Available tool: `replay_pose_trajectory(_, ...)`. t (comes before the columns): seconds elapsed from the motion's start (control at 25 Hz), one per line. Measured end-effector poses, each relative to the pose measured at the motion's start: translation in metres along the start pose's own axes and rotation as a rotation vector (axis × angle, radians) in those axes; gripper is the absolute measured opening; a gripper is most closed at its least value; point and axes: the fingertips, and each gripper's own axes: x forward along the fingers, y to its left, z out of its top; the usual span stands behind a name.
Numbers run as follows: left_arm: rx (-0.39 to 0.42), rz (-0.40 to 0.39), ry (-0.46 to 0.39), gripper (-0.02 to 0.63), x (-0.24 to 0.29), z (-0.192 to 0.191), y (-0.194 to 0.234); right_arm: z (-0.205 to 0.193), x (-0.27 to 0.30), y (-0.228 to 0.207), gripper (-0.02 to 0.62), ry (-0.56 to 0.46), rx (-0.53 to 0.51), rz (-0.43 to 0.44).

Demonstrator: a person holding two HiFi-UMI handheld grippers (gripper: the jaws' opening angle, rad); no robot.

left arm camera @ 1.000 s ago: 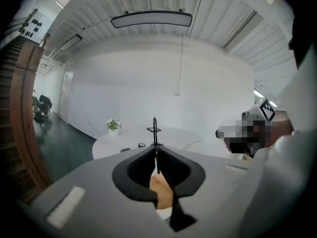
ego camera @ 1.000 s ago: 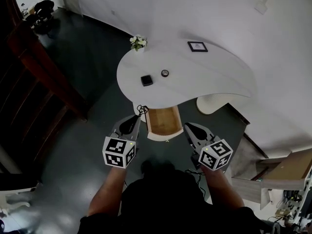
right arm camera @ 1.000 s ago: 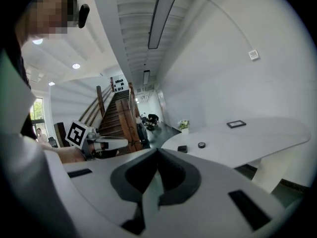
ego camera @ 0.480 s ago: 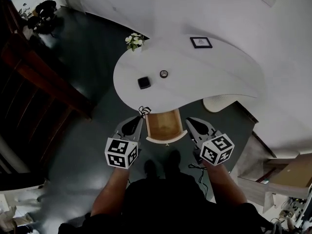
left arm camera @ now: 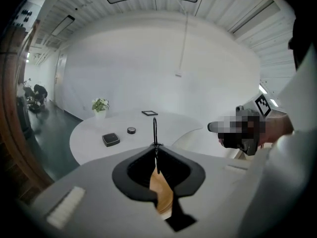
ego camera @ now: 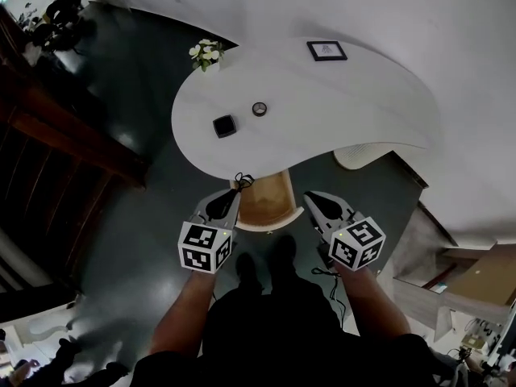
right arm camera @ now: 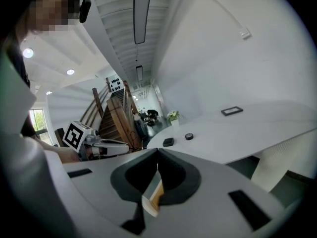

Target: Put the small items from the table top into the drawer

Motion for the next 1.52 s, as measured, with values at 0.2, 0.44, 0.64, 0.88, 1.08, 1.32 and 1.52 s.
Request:
replay_pose_trajectory(0.2,-0.001,-0.027,0.052,0.028,0.023,-0.022,-0.006,-0.017,0.0,-0.011,0.012,0.029,0.019,-0.008)
replay_pose_trajectory(0.44,-0.021,-0.06,0.115,0.028,0.046,-0.051,-0.01,-0.041,0.007,-0.021,0.012,0.071,0.039,-0.015)
replay_pose_trajectory(0.64,-0.018,-0.078,0.201,0.028,0.066,-0.087,-0.008,-0.053,0.017,-0.024,0.012,0.083,0.046,-0.015)
replay_pose_trajectory(0.88,-0.014,-0.088,0.303,0.028,0.09,-0.127,-0.003,-0.075,0.026,-0.034,0.012,0.116,0.063,-0.018)
replay_pose_trajectory(1.08,-0.058,-0.105,0.381,0.028,0.109,-0.154,-0.002,-0.084,0.032,-0.038,0.012,0.123,0.081,-0.017)
replay_pose_trajectory(1.32,0.02,-0.137,0.479,0.028,0.129,-0.18,-0.004,-0.086,0.037,-0.042,0.012,0.127,0.086,-0.016)
replay_pose_trajectory(1.52,0.132,-0.18,0.582,0.029,0.145,-0.207,-0.005,-0.095,0.036,-0.048,0.012,0.136,0.097,-0.024)
